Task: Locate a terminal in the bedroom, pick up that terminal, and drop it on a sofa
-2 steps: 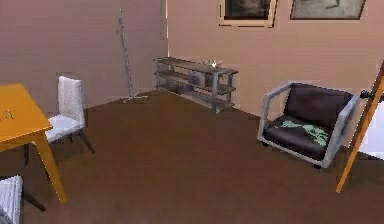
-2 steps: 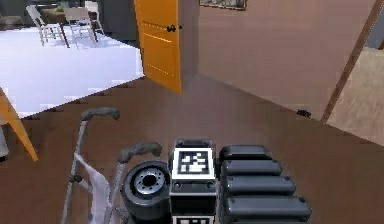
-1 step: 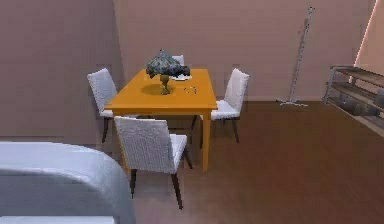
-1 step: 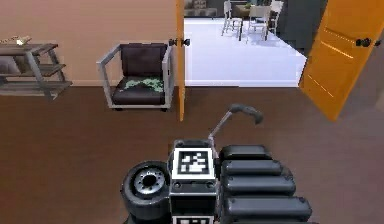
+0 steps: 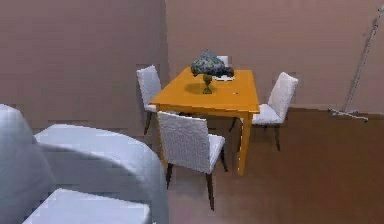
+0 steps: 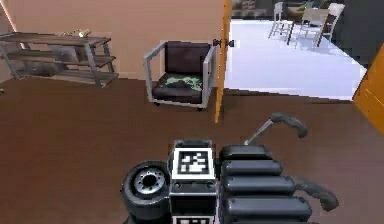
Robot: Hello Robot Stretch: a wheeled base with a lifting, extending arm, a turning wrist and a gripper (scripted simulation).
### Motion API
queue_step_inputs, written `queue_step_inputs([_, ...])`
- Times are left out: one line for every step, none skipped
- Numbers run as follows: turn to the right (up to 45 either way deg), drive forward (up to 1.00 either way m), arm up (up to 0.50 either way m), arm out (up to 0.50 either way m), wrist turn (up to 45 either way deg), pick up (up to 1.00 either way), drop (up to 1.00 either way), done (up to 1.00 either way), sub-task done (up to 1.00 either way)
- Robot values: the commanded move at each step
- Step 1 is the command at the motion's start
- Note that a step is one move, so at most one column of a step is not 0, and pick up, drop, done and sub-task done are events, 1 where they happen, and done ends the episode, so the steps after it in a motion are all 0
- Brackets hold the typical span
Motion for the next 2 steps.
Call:
queue_step_inputs([45.0, 0.0, 0.0, 0.0, 0.0, 0.0, 0.0, 0.0, 0.0])
queue_step_inputs([45.0, 0.0, 0.0, 0.0, 0.0, 0.0, 0.0, 0.0, 0.0])
